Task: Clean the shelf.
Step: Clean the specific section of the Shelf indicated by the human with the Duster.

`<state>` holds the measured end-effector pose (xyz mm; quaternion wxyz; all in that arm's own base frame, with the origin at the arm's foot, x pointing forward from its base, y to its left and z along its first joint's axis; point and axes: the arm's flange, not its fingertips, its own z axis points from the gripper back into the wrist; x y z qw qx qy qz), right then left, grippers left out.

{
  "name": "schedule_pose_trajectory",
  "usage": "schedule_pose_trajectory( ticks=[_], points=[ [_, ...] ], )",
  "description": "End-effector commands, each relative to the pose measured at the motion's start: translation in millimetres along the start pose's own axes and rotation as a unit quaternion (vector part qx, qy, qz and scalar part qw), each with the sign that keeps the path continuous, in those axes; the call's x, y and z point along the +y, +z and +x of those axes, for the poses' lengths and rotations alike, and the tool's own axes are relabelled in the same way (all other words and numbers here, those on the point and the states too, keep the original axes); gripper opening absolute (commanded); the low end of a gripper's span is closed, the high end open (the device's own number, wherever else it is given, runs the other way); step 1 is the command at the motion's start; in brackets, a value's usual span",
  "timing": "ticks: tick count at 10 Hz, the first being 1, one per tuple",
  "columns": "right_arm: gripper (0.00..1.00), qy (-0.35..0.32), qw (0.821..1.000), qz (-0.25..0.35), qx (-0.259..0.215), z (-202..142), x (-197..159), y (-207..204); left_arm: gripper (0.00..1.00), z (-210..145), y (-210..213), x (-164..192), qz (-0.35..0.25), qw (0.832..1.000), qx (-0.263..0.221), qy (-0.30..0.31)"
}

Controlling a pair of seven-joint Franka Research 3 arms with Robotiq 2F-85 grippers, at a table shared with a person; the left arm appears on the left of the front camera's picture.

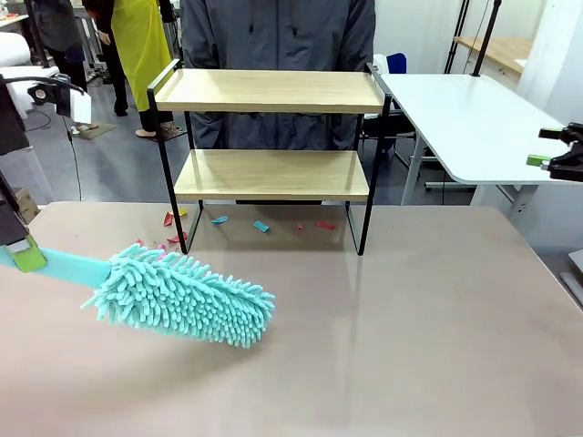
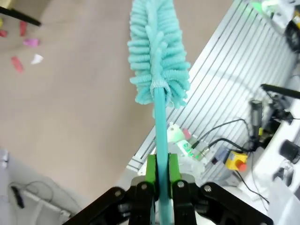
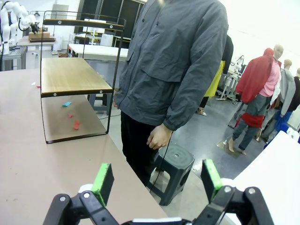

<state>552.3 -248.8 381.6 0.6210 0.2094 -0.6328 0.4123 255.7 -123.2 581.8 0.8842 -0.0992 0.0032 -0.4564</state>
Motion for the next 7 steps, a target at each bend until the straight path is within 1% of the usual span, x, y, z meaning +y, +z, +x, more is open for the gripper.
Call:
schedule_pose_trajectory(
  ticks=[1, 7],
  points=[
    [1.0, -0.005, 1.0, 0.001, 0.008, 7.5, -0.7, -1.0, 0.13, 3.9, 0.9, -5.4, -0.018, 1.0, 0.001, -0.012],
    [1.0, -0.005, 1.0, 0.001, 0.008, 7.5, -0.7, -1.0, 0.13, 3.9, 0.9, -5.4, -0.018, 1.0, 0.001, -0.012]
  ],
)
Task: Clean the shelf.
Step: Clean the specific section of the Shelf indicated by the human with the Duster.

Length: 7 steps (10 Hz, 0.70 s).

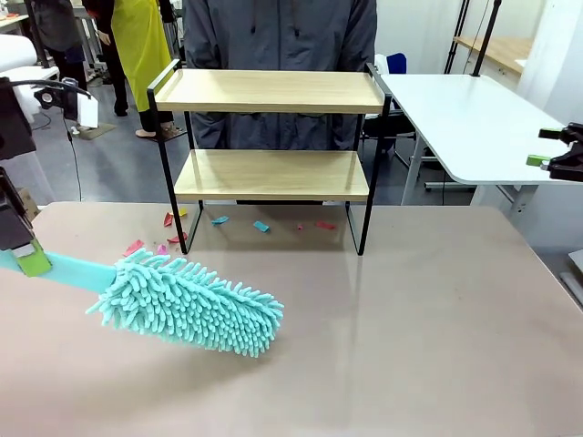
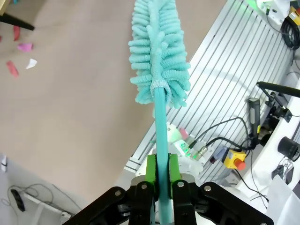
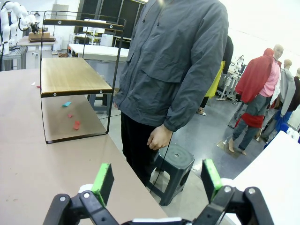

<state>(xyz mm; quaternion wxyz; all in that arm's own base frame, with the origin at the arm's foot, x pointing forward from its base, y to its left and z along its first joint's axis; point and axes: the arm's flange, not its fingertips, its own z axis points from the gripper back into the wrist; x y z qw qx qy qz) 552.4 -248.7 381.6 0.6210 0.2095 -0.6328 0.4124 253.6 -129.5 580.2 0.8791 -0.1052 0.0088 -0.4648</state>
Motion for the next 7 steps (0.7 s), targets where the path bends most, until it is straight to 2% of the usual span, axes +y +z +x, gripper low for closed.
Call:
schedule_pose_trajectory(
  ticks=[1, 7],
  points=[
    [1.0, -0.005, 1.0, 0.001, 0.008, 7.5, -0.8, -0.9, 0.13, 0.1, 3.8, -0.6, -0.01, 1.0, -0.003, -0.002],
    [1.0, -0.005, 1.0, 0.001, 0.008, 7.5, -0.8, -0.9, 0.13, 0.1, 3.8, -0.6, -0.01, 1.0, -0.003, -0.002]
  ],
)
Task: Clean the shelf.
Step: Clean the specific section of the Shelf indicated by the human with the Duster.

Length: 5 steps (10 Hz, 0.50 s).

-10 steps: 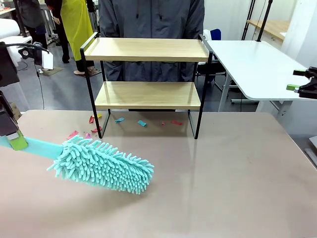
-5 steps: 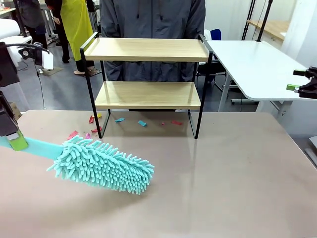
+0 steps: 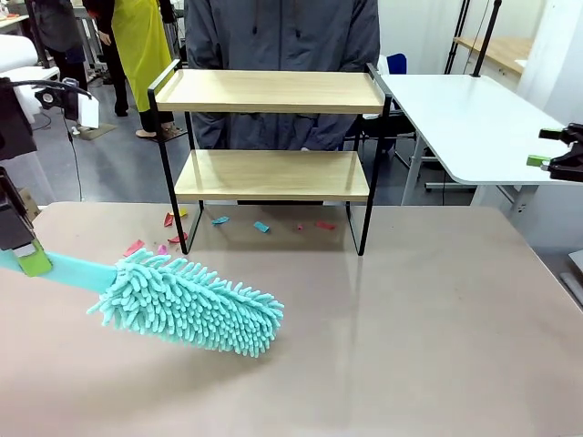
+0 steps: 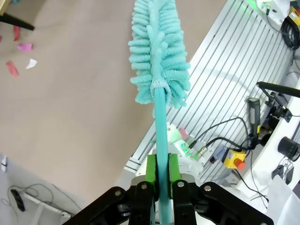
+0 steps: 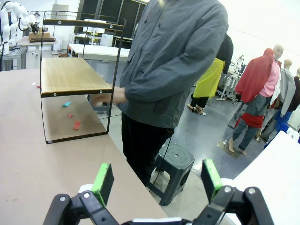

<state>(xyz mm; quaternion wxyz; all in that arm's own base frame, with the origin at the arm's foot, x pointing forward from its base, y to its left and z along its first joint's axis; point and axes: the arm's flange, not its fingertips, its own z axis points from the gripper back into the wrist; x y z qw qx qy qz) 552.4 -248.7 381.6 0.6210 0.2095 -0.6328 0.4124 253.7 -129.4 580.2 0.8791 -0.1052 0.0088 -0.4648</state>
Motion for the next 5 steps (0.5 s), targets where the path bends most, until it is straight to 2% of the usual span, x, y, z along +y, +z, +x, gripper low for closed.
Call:
schedule_pose_trajectory(
  ticks=[1, 5],
  points=[
    [1.0, -0.005, 1.0, 0.001, 0.008, 7.5, -0.8, -0.9, 0.13, 0.2, 3.8, -0.6, -0.009, 1.0, -0.003, -0.003],
    [1.0, -0.005, 1.0, 0.001, 0.008, 7.5, -0.8, -0.9, 0.13, 0.2, 3.8, -0.6, -0.009, 1.0, -0.003, -0.003]
  ],
)
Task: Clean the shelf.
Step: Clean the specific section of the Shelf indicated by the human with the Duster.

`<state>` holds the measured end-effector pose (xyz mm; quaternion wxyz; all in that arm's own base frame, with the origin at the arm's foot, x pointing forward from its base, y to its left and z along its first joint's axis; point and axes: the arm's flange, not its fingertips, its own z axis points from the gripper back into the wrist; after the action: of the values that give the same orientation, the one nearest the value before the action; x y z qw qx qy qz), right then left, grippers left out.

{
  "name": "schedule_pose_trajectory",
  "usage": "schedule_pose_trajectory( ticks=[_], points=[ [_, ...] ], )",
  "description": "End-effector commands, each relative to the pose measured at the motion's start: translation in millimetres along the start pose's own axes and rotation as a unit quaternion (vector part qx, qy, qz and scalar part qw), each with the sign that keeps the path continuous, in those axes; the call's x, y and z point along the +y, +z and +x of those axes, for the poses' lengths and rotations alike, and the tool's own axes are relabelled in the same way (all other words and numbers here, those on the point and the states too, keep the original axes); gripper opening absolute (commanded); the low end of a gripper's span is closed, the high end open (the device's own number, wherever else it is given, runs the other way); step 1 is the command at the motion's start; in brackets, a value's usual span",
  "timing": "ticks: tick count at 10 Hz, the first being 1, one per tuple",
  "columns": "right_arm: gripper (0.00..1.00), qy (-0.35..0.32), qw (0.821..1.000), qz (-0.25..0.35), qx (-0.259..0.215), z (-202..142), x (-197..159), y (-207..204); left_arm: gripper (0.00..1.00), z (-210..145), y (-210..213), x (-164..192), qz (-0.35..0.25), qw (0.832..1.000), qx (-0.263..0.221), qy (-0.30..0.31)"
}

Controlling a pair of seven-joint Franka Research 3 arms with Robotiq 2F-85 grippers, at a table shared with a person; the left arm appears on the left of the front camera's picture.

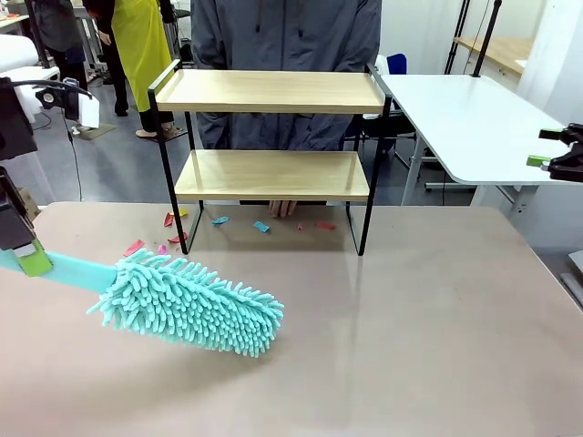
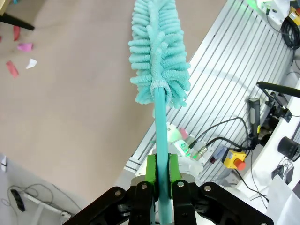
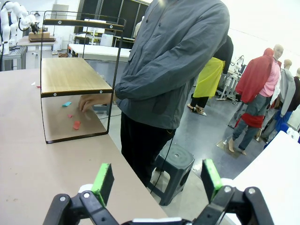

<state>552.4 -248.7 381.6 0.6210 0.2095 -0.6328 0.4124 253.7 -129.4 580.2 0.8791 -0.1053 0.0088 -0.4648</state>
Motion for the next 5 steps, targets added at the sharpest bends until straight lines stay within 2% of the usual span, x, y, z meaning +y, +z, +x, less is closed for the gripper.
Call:
schedule_pose_trajectory(
  ticks=[1, 5],
  points=[
    [1.0, -0.005, 1.0, 0.001, 0.008, 7.5, -0.8, -0.9, 0.13, 0.2, 3.8, -0.6, -0.009, 1.0, -0.003, -0.003],
    [1.0, -0.005, 1.0, 0.001, 0.008, 7.5, -0.8, -0.9, 0.13, 0.2, 3.8, -0.6, -0.009, 1.0, -0.003, -0.003]
  ],
)
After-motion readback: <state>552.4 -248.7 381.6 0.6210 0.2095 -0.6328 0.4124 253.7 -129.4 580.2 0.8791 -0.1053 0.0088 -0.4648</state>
